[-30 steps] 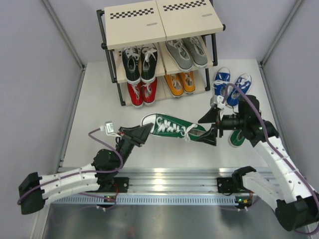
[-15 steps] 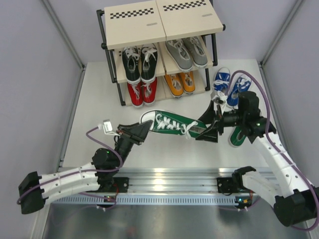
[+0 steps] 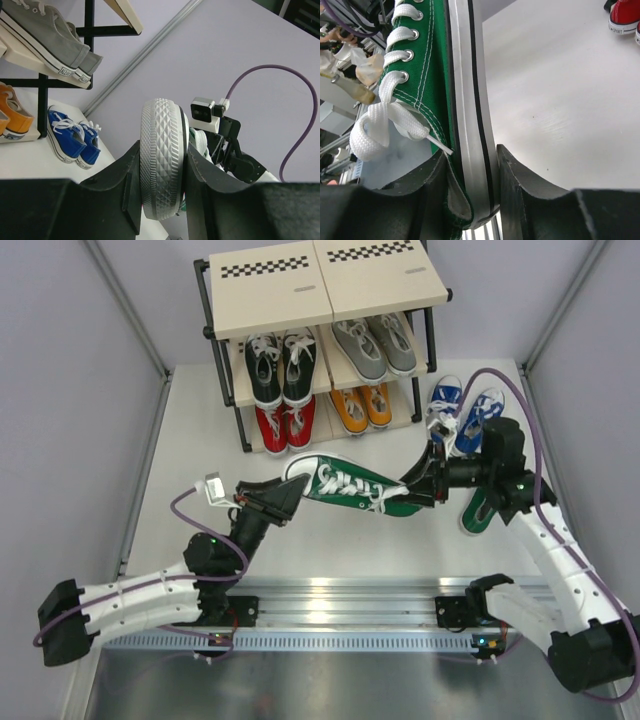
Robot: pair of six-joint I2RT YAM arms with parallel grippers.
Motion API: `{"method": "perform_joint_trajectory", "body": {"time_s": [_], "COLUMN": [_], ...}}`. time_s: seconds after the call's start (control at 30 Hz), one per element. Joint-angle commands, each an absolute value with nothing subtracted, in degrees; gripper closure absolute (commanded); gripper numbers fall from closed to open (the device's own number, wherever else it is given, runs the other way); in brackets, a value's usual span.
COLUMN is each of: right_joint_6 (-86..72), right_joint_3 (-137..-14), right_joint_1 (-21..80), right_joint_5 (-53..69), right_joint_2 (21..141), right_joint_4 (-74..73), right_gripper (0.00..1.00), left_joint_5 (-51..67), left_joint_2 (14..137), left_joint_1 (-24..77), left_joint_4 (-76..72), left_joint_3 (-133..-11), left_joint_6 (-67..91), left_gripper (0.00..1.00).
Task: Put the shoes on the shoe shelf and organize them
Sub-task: Pick up the shoe.
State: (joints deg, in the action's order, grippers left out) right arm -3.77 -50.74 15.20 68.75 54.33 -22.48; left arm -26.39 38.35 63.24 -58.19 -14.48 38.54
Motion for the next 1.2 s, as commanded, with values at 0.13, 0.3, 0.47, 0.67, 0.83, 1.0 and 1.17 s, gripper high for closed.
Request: {"method": "perform_joint_trajectory", "body": {"time_s": [0.13,0.3,0.47,0.67,0.83,1.0,1.17], "right_joint_6": [-4.65,-10.19,-11.60,-11.69,-10.46,-9.06,-4.14], "right_joint_3": [-53.09,-52.03,-51.94,-51.15,-50.36,-49.31,-49.13], "right_joint_1": [13.36,10.38,9.14,8.09,7.91,7.91,8.00], "right_joint_5": [78.84,80.15,79.81,78.58,78.13,78.75,78.84], "right_joint_2": [49.13,48.08,48.95,49.66,49.83,50.01,50.19], "right_joint_4": [-15.65,-11.00,-10.02,-9.84,-10.28,-10.90,-15.01], "right_gripper": [1.00,1.00,1.00,1.00,1.00,1.00,0.65], "left_joint_5": [-29.96,-34.53,-34.63,-32.96,-32.52,-32.35,-31.99], "left_joint_2": [35.69,33.40,32.78,32.78,32.78,33.92,34.37], "left_joint_1": [63.28,63.28,63.28,63.19,63.19,63.02,62.49], "left_joint_4": [-57.94,-46.41,-43.25,-41.05,-40.34,-43.93,-45.53], "left_joint_3": [-17.75,-18.63,-18.81,-19.77,-19.78,-18.64,-17.84], "left_joint_6": [43.50,45.52,46.23,45.27,45.44,45.53,45.79], "left_gripper": [1.00,0.87,0.64,0.55,0.68,1.00,1.00]}}
